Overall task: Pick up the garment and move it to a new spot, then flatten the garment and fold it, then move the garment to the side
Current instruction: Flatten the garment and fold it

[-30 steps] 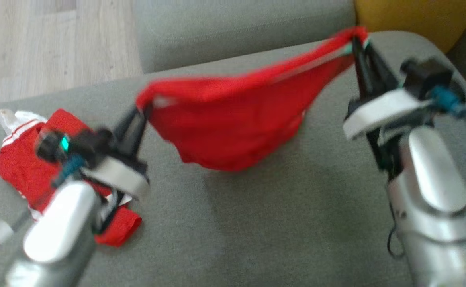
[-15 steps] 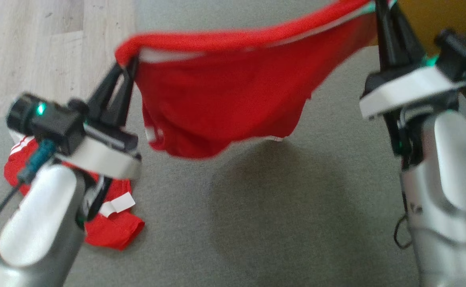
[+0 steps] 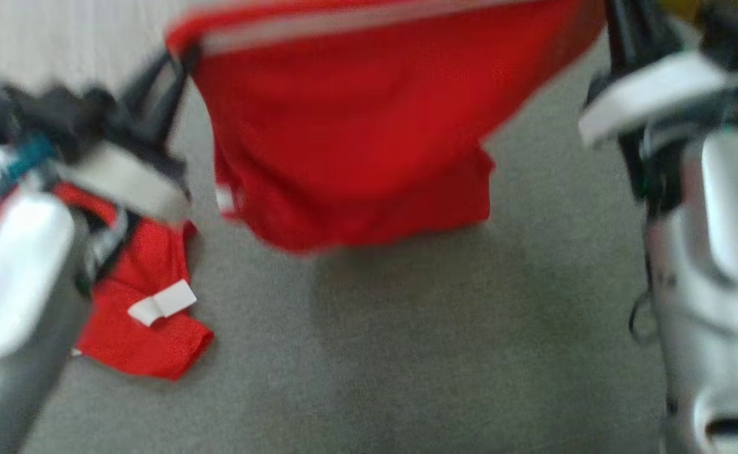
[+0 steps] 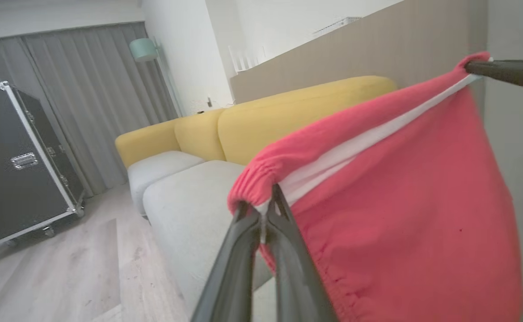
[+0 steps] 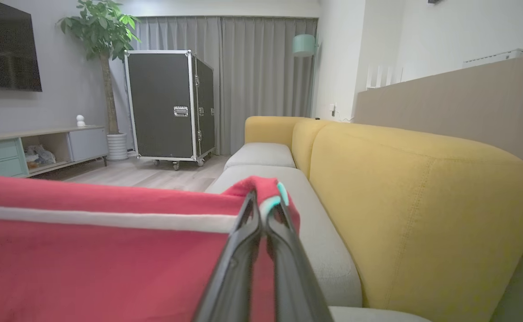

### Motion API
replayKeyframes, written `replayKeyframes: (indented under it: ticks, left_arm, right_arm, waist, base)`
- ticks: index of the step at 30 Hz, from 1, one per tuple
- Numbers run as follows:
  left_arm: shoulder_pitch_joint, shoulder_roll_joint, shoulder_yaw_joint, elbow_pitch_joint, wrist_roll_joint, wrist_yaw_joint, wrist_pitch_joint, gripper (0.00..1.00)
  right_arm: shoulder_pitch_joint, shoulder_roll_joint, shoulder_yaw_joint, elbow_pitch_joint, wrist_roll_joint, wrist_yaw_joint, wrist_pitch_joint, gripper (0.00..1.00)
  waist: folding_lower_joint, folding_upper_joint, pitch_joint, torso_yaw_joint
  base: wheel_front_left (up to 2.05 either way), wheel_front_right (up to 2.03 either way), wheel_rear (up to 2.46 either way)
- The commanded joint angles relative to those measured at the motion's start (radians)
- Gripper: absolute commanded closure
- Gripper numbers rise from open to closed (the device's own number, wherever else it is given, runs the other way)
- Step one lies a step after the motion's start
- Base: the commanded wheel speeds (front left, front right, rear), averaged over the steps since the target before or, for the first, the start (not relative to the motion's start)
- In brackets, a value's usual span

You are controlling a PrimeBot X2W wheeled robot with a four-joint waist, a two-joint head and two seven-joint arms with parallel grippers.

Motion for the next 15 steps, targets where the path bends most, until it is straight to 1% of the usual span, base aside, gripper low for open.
replayKeyframes:
  ticks: [1,5,9,12,15]
  left_arm:
    - [-0.165,0.041,0.053,0.023,0.009,-0.016,-0.002,1.0]
    - [-0.376,0.026,0.044,0.174,0.025,-0.044,-0.035,1.0]
    - [-0.565,0.004,0.045,0.337,0.049,-0.053,-0.129,1.0]
    - [-0.656,-0.025,0.044,0.433,0.055,-0.056,-0.209,1.0]
    - [-0.688,-0.059,0.017,0.509,0.053,-0.059,-0.27,1.0]
  right_arm:
    - [-0.158,0.01,0.021,0.027,-0.016,-0.001,-0.042,1.0]
    - [-0.386,0.009,0.001,0.218,-0.085,-0.001,-0.179,1.0]
    - [-0.582,0.009,-0.055,0.415,-0.136,-0.001,-0.325,1.0]
    - [-0.667,0.01,-0.089,0.518,-0.157,-0.001,-0.363,1.0]
    - [-0.683,0.01,-0.11,0.596,-0.171,-0.001,-0.372,1.0]
  waist:
    - [-0.0001,0.0,0.116,-0.011]
    - [-0.0001,0.0,0.214,-0.022]
    - [-0.0001,0.0,0.273,-0.031]
    - [-0.0001,0.0,0.303,-0.031]
    - [-0.0001,0.0,0.322,-0.024]
  base:
    - [0.0,0.0,0.0]
    - [0.0,0.0,0.0]
    - [0.0,0.0,0.0]
    - [0.0,0.0,0.0]
    - [0.0,0.0,0.0]
